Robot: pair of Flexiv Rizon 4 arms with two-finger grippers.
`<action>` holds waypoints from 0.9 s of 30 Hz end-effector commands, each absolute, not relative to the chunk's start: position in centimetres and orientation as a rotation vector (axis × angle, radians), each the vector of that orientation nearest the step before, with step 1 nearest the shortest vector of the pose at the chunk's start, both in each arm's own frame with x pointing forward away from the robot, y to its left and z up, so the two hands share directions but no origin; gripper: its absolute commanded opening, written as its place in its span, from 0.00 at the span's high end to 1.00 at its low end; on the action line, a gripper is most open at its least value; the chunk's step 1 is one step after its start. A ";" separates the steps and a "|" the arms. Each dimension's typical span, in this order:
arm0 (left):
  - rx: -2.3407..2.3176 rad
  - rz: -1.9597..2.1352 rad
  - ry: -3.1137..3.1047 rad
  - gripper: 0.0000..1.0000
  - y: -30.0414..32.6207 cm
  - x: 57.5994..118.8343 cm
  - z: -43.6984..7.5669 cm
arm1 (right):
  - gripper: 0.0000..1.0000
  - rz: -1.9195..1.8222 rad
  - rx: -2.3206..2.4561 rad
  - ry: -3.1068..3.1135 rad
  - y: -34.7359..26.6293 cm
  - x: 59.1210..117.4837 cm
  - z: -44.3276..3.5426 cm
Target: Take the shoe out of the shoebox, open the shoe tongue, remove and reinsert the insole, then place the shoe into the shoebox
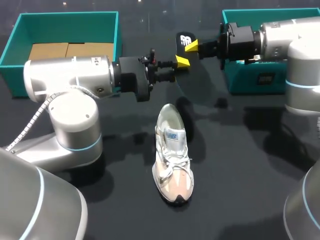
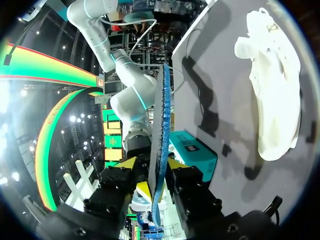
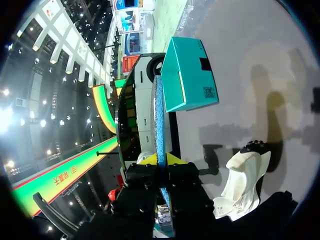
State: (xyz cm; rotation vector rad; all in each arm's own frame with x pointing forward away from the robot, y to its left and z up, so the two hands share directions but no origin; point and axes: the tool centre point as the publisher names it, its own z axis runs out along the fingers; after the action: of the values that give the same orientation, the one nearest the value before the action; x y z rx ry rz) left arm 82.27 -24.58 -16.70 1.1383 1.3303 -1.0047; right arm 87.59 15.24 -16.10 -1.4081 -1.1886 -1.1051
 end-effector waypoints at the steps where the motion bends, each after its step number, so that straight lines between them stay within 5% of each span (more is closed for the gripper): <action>1: 1.135 -0.994 1.331 0.71 -25.0 82.4 -16.9 | 1.00 -1.103 -1.409 -1.189 15.6 87.7 -16.1; 11: 1.124 -0.971 1.348 0.78 -25.3 83.2 -17.5 | 1.00 -1.096 -1.404 -1.186 16.1 87.6 -16.2; 15: 1.120 -0.963 1.350 1.00 -25.4 83.4 -17.5 | 1.00 -1.092 -1.404 -1.185 16.3 87.6 -16.2; 22: 1.114 -0.961 1.347 1.00 -25.1 83.4 -17.5 | 1.00 -1.086 -1.402 -1.181 16.5 87.4 -16.3; 23: 1.113 -0.962 1.347 1.00 -24.9 83.3 -17.5 | 0.78 -1.088 -1.402 -1.178 16.4 87.3 -16.4; 24: 1.111 -0.965 1.349 1.00 -24.7 83.2 -17.4 | 0.21 -1.088 -1.404 -1.176 16.3 87.2 -16.5; 25: 1.111 -0.966 1.350 1.00 -24.4 83.1 -17.3 | 0.00 -1.090 -1.406 -1.175 16.1 87.1 -16.5; 27: 1.110 -0.968 1.358 1.00 -23.8 82.9 -17.1 | 0.00 -1.094 -1.408 -1.177 15.7 86.8 -16.5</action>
State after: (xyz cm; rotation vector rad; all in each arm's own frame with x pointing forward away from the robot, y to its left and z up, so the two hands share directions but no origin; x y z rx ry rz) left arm 83.40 -24.68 -17.44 1.1041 1.3506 -0.9709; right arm 87.35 16.11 -16.52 -1.4020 -1.1796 -1.0865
